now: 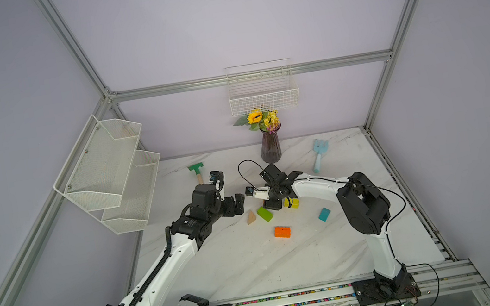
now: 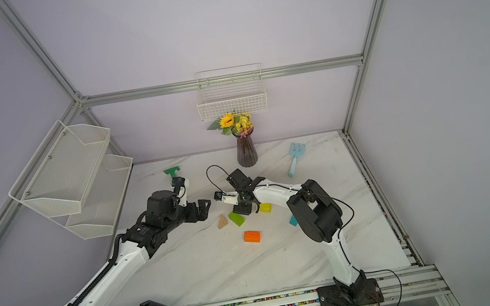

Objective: Assemble a piece of candy with building blocks
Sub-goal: Place the building block at the center of the board, then assemble the building blocks at the center of the board.

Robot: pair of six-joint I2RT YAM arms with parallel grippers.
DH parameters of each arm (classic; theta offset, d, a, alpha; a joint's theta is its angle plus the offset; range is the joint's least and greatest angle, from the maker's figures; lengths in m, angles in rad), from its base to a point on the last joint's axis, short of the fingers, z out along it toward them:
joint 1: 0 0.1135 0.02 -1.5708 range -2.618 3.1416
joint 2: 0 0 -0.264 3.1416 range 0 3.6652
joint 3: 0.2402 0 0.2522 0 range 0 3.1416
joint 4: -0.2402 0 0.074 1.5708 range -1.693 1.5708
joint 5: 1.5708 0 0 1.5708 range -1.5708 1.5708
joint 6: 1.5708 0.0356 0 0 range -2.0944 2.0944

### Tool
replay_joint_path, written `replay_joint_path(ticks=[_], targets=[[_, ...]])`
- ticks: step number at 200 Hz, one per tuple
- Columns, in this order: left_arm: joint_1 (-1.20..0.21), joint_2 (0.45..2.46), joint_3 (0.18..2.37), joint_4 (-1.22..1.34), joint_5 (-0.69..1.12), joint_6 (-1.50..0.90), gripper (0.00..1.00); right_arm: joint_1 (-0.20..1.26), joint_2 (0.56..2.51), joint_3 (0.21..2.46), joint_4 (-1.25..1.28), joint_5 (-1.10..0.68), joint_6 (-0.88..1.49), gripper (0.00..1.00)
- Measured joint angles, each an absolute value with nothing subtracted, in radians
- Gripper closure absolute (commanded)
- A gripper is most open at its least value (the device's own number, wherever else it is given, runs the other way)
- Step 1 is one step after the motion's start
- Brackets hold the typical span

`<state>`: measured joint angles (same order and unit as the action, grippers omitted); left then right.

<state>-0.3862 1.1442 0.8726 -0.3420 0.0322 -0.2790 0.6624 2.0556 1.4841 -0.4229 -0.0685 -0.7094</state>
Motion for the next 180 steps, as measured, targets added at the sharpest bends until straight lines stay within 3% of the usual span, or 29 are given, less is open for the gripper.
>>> replay_joint_path(ticks=[44,81,90,114,126,138,180], targets=[[-0.386,1.144,0.873,-0.342,0.021,-0.279,0.02,0.642,1.75,1.362,-0.233,-0.058,-0.627,0.34],[-0.386,1.153,0.873,-0.344,0.043,-0.278,0.15,0.476,1.506,1.232,-0.096,-0.139,-0.492,0.39],[-0.386,1.159,0.873,-0.345,0.056,-0.281,0.26,0.434,1.494,1.205,-0.096,-0.142,-0.461,0.45],[-0.385,1.177,0.873,-0.347,0.103,-0.295,0.84,0.384,1.534,1.141,-0.118,-0.171,-0.385,0.69],[-0.387,1.182,0.873,-0.349,0.123,-0.298,1.0,0.374,1.557,1.104,-0.13,-0.186,-0.353,0.84],[-0.395,1.182,0.873,-0.365,0.133,-0.295,1.0,0.363,1.588,1.089,-0.14,-0.204,-0.333,1.0],[-0.533,1.18,0.863,-0.451,0.197,-0.324,1.0,0.347,1.733,1.188,-0.189,-0.233,-0.295,1.0]])
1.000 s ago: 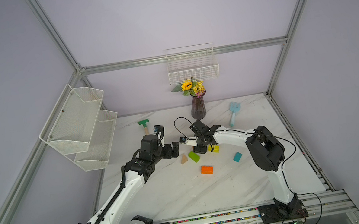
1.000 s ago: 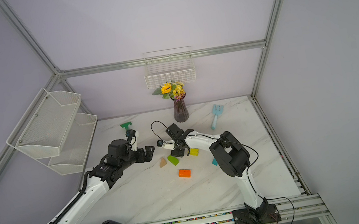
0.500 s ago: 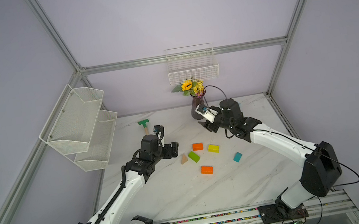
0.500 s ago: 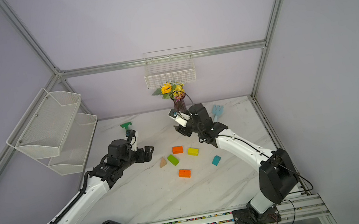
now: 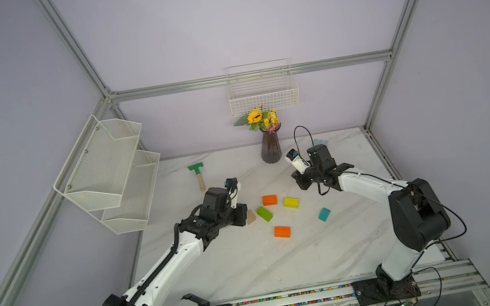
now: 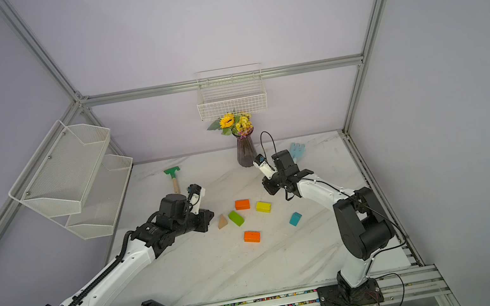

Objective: Assemble a piece of candy with building blocks
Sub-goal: Assemble the building blocks at the center of the board.

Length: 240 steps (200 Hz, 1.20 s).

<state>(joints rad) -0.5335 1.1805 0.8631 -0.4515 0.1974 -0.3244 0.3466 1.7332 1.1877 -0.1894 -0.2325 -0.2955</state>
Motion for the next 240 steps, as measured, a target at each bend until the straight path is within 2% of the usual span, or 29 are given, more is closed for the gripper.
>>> replay_joint_path(ticks=[34,67,122,152,240], targets=[[-0.68,1.18,0.812,-0.497,0.304,-0.368,1.0,0.347,1.851,1.299,-0.245,-0.25,-0.292,1.0],[-0.704,1.197,0.779,-0.543,0.38,-0.393,1.0,0.347,1.917,1.351,-0.32,-0.272,-0.267,1.0],[-0.773,1.462,0.87,-0.536,0.418,-0.398,1.0,0.344,1.961,1.352,-0.407,-0.301,-0.228,1.0],[-0.789,1.584,0.911,-0.517,0.408,-0.379,1.0,0.343,1.94,1.266,-0.397,-0.299,-0.202,1.0],[-0.788,1.678,0.935,-0.383,0.248,-0.374,1.0,0.343,1.894,1.119,-0.299,-0.315,-0.139,1.0]])
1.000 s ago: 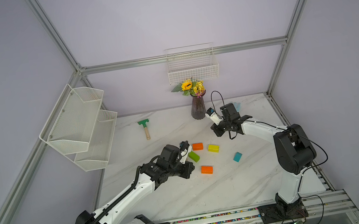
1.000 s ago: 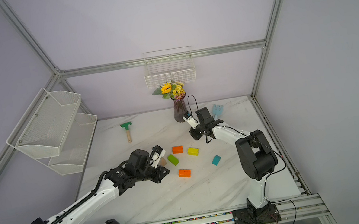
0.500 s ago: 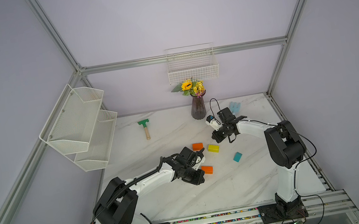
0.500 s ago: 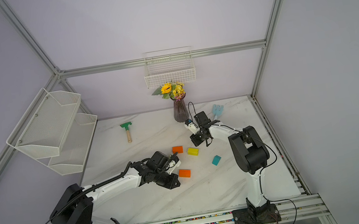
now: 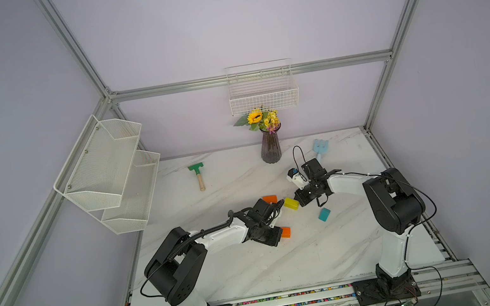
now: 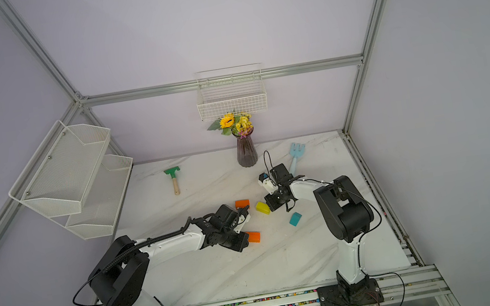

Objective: Assemble a piece of candy with building blocks
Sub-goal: Assemble the building blocks at the center of the board.

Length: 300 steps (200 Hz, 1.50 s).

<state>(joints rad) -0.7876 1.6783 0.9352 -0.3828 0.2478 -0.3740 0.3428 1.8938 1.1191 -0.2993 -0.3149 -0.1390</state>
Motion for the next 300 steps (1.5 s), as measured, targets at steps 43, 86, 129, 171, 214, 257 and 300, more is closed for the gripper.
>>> replay_joint_path(ticks=[43,86,129,171,214,257,300], targets=[[-0.767,1.737,0.962,-0.327,0.224,-0.374,1.0,0.343,1.894,1.118,-0.292,-0.335,-0.135,1.0],[-0.757,1.78,1.009,-0.29,0.218,-0.374,1.0,0.35,1.894,1.118,-0.297,-0.336,-0.139,1.0],[-0.754,1.792,1.029,-0.275,0.224,-0.375,1.0,0.396,1.868,1.118,-0.357,-0.303,-0.139,1.0],[-0.753,1.79,1.028,-0.281,0.222,-0.376,1.0,0.464,1.819,1.091,-0.415,-0.216,-0.056,1.0],[-0.753,1.683,0.97,-0.321,0.213,-0.383,1.0,0.464,1.714,1.024,-0.477,-0.131,0.069,1.0],[-0.765,1.61,0.912,-0.361,0.196,-0.385,1.0,0.492,1.62,0.985,-0.502,-0.125,0.152,1.0],[-0.769,1.637,0.925,-0.371,0.185,-0.384,1.0,0.644,1.608,0.936,-0.496,-0.165,0.241,1.0]])
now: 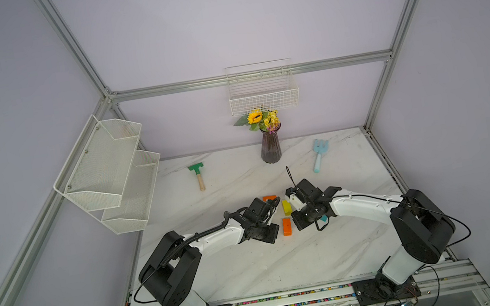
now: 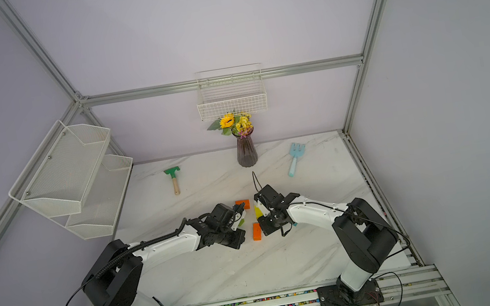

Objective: Assemble a piece of candy with building blocks
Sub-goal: Assemble the building blocks at the center of the board.

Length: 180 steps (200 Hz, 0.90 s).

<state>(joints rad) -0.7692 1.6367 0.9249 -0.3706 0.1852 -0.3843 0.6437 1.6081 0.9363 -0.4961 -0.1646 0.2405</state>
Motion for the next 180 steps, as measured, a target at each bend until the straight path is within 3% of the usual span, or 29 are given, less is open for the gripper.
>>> replay_joint_path(ticks=[60,151,180], targets=[[-0.769,1.76,0.992,-0.329,0.206,-0.385,1.0,0.654,1.618,0.944,-0.481,-0.179,0.287,0.99],[-0.764,1.75,0.972,-0.312,0.176,-0.412,1.0,0.654,1.819,1.16,-0.451,-0.214,0.207,0.98],[-0.761,1.743,0.973,-0.311,0.149,-0.424,1.0,0.654,1.816,1.198,-0.476,-0.199,0.189,0.91]])
